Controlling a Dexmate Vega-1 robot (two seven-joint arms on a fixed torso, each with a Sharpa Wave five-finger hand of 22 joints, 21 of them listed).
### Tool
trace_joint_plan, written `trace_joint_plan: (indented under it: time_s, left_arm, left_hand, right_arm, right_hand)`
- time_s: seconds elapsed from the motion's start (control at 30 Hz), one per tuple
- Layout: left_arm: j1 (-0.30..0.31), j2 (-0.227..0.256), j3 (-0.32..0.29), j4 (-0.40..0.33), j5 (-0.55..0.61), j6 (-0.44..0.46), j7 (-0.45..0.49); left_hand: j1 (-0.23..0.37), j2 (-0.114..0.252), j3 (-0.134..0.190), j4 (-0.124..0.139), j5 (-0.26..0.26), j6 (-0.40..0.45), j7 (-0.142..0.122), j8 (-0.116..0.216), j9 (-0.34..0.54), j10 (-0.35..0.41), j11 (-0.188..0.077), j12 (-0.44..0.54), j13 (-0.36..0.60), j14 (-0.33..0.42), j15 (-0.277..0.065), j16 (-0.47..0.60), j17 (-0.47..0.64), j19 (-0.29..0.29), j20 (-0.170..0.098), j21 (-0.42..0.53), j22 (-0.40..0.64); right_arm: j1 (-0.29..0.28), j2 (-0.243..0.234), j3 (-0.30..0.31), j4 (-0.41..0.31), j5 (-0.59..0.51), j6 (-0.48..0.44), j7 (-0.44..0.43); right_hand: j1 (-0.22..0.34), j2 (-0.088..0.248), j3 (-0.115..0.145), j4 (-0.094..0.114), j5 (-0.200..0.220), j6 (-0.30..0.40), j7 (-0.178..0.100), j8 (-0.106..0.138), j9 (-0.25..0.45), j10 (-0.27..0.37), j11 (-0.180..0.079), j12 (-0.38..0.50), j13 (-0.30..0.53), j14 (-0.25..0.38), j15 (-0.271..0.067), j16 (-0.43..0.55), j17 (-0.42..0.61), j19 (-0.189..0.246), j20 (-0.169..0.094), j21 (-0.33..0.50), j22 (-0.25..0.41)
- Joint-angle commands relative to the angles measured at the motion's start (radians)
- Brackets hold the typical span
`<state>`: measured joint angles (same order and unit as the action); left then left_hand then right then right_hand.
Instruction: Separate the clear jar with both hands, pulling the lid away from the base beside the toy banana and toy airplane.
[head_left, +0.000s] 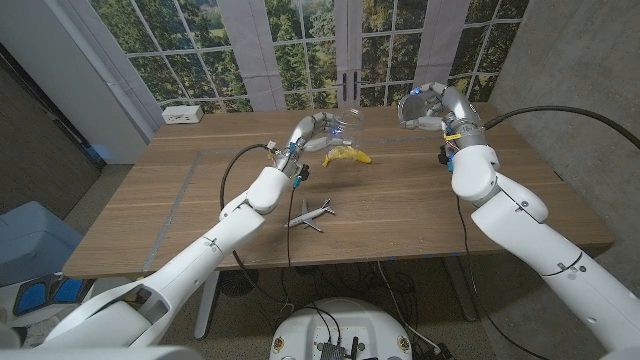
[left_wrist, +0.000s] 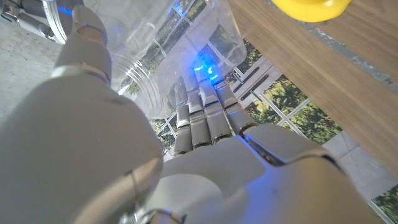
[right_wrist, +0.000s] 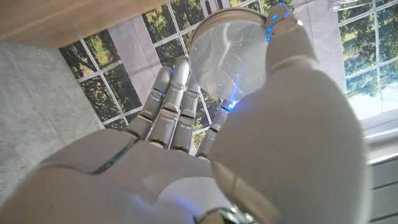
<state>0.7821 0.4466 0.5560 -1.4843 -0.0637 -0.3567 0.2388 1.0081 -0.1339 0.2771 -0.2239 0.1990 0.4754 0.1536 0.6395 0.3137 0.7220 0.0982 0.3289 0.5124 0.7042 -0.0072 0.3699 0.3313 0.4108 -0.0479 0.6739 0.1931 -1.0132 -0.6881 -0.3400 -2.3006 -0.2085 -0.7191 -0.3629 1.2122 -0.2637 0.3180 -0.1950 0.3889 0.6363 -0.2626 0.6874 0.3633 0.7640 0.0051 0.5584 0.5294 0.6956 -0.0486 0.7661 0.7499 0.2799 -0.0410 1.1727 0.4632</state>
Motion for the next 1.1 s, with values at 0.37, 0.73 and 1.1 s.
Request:
trace_joint_plan:
  time_s: [0.37, 0.73, 1.1]
  left_arm:
    - [0.069, 0.002, -0.029, -0.005, -0.026, 0.059, 0.092]
    - [0.121, -0.008, -0.047, -0.011, 0.003, 0.051, 0.196]
    - [0.18, -0.022, -0.088, -0.042, 0.012, 0.069, 0.306]
  left_hand:
    - [0.232, 0.24, 0.047, 0.053, -0.018, 0.4, -0.293, 0.0, -0.008, 0.399, -0.31, -0.016, -0.018, 0.059, -0.235, -0.01, -0.002, -0.006, -0.035, 0.01, 0.002]
    - [0.237, 0.242, 0.043, 0.054, -0.023, 0.409, -0.291, -0.001, -0.016, 0.404, -0.309, -0.024, -0.03, 0.068, -0.236, -0.012, -0.005, 0.002, -0.043, 0.017, 0.002]
    - [0.238, 0.24, 0.037, 0.054, -0.024, 0.413, -0.288, -0.003, -0.022, 0.41, -0.309, -0.029, -0.039, 0.074, -0.236, -0.014, -0.007, 0.005, -0.045, 0.022, 0.002]
  right_arm:
    - [0.214, -0.022, -0.125, -0.024, 0.23, -0.423, 0.061]
    - [0.323, -0.009, -0.182, 0.027, 0.361, -0.55, 0.053]
    - [0.383, 0.004, -0.223, 0.072, 0.458, -0.61, 0.026]
  right_hand:
    - [0.292, 0.316, 0.102, 0.029, 0.013, 0.489, 0.209, 0.138, 0.037, 0.216, -0.205, 0.06, 0.024, 0.032, -0.17, -0.013, 0.01, 0.002, -0.088, 0.018, -0.015]
    - [0.289, 0.316, 0.106, 0.028, 0.016, 0.488, 0.218, 0.138, 0.038, 0.21, -0.203, 0.054, 0.028, 0.036, -0.169, -0.018, 0.018, 0.0, -0.082, 0.027, -0.024]
    - [0.288, 0.316, 0.111, 0.026, 0.018, 0.481, 0.226, 0.137, 0.042, 0.206, -0.202, 0.051, 0.034, 0.037, -0.166, -0.021, 0.026, 0.002, -0.081, 0.036, -0.032]
